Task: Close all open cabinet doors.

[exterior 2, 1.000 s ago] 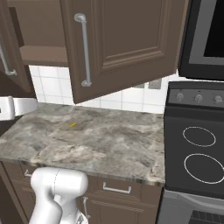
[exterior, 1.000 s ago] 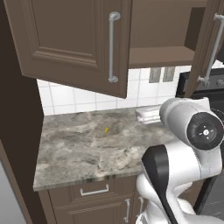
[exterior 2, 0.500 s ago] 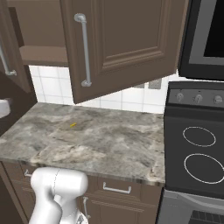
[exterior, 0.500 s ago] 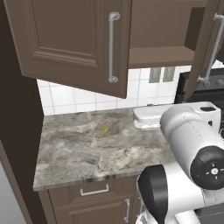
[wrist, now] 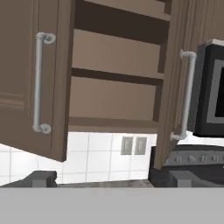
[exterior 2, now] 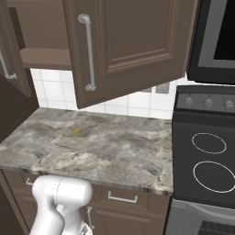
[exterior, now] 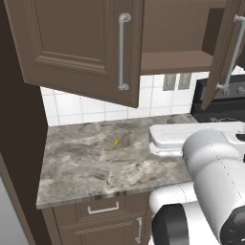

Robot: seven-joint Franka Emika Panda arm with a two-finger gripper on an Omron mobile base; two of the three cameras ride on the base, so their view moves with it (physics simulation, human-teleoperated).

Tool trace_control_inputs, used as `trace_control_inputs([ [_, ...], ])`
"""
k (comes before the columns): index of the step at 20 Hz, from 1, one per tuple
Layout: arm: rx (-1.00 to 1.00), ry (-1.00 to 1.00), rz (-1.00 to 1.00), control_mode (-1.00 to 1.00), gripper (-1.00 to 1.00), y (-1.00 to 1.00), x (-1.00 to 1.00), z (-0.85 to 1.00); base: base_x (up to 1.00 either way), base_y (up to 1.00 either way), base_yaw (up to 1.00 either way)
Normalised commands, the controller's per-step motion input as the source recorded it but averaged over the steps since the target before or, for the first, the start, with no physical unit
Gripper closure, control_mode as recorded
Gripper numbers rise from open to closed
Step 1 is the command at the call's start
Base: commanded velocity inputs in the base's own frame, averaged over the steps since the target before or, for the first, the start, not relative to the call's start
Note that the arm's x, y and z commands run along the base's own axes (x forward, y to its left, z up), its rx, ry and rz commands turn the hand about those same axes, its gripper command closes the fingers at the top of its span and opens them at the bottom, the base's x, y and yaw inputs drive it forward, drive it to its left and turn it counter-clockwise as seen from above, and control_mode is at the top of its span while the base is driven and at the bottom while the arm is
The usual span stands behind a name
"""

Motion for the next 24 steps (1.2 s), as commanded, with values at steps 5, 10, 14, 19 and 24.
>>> trace_control_inputs([
  [5, -0.03, -0.23, -0.01, -1.00, -1.00, 0.41, 0.00, 0.02, 0.00, 0.00, 0.00],
  [10, 0.00, -0.12, -0.01, -1.00, -1.00, 0.30, 0.09, 0.00, 0.00, 0.00, 0.00],
  [14, 0.00, 0.00, -0.01, -1.00, -1.00, 0.03, 0.28, 0.00, 0.00, 0.00, 0.00],
  [19, 0.00, 0.00, -0.01, -1.00, -1.00, 0.00, 0.52, 0.00, 0.00, 0.00, 0.00],
  [24, 0.00, 0.00, -0.02, -1.00, -1.00, 0.00, 0.64, 0.00, 0.00, 0.00, 0.00],
])
